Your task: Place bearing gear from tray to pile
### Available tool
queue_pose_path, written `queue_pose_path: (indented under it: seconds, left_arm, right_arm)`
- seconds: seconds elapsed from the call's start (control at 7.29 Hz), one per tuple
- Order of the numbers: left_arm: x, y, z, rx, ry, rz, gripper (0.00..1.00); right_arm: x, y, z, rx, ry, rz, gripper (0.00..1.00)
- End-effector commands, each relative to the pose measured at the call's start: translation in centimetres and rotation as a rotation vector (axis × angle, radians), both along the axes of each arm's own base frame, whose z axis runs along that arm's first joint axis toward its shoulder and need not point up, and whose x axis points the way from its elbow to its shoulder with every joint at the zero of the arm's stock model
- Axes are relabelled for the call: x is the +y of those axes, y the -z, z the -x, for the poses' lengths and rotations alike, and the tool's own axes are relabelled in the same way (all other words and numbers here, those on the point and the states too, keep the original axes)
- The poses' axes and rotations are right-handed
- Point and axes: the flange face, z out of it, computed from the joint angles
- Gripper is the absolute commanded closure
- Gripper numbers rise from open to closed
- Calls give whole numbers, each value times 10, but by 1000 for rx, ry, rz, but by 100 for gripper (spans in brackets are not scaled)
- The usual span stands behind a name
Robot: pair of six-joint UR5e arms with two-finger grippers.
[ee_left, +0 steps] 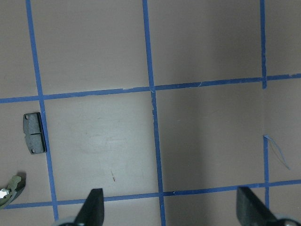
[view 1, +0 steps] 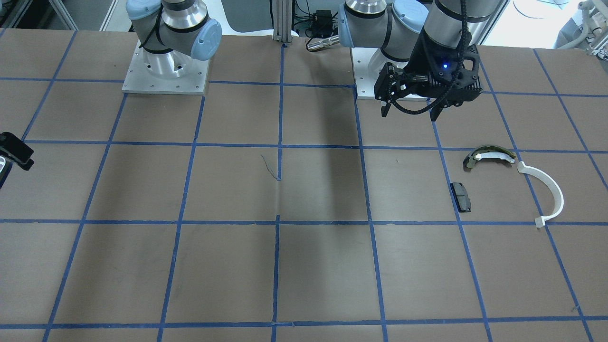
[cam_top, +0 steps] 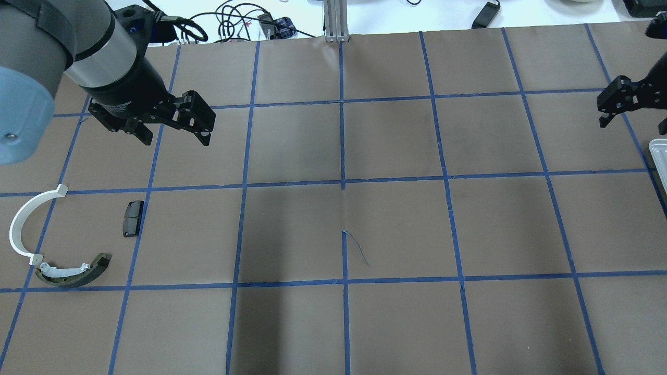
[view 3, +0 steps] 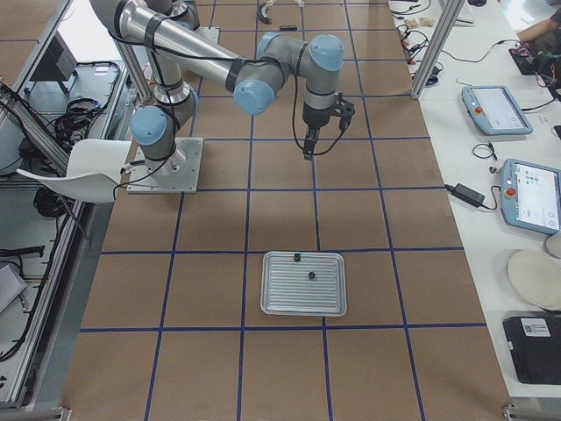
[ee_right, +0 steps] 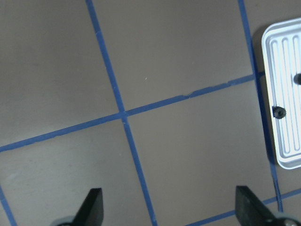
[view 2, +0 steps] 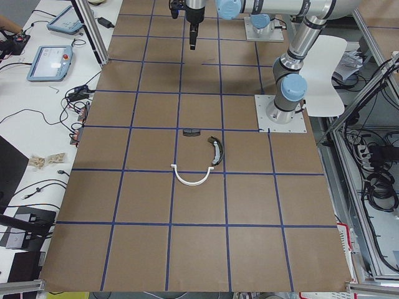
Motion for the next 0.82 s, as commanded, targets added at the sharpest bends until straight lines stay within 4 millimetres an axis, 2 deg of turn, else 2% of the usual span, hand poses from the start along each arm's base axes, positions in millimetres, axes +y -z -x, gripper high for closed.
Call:
queue_pose_path:
  seconds: [0.0, 0.27, 0.41, 0.55, 0.69]
  left_arm:
    - [1, 0, 0, 0, -2, -2, 0]
    - [1, 0, 0, 0, -2, -1, 0]
    - [1, 0, 0, 0, 0, -1, 0]
    - [0, 0, 0, 2, -1, -1, 0]
    - [0, 1, 0, 0, -2, -2, 0]
  right_arm:
    - [-3, 28, 74, -4, 9, 7, 0]
    - [-22, 64, 132, 4, -69, 7, 0]
    - [-28, 72, 162, 4, -74, 4, 0]
    - [-37, 85, 177, -4, -101, -7, 0]
    - [-38, 106, 196, -16, -95, -18, 0]
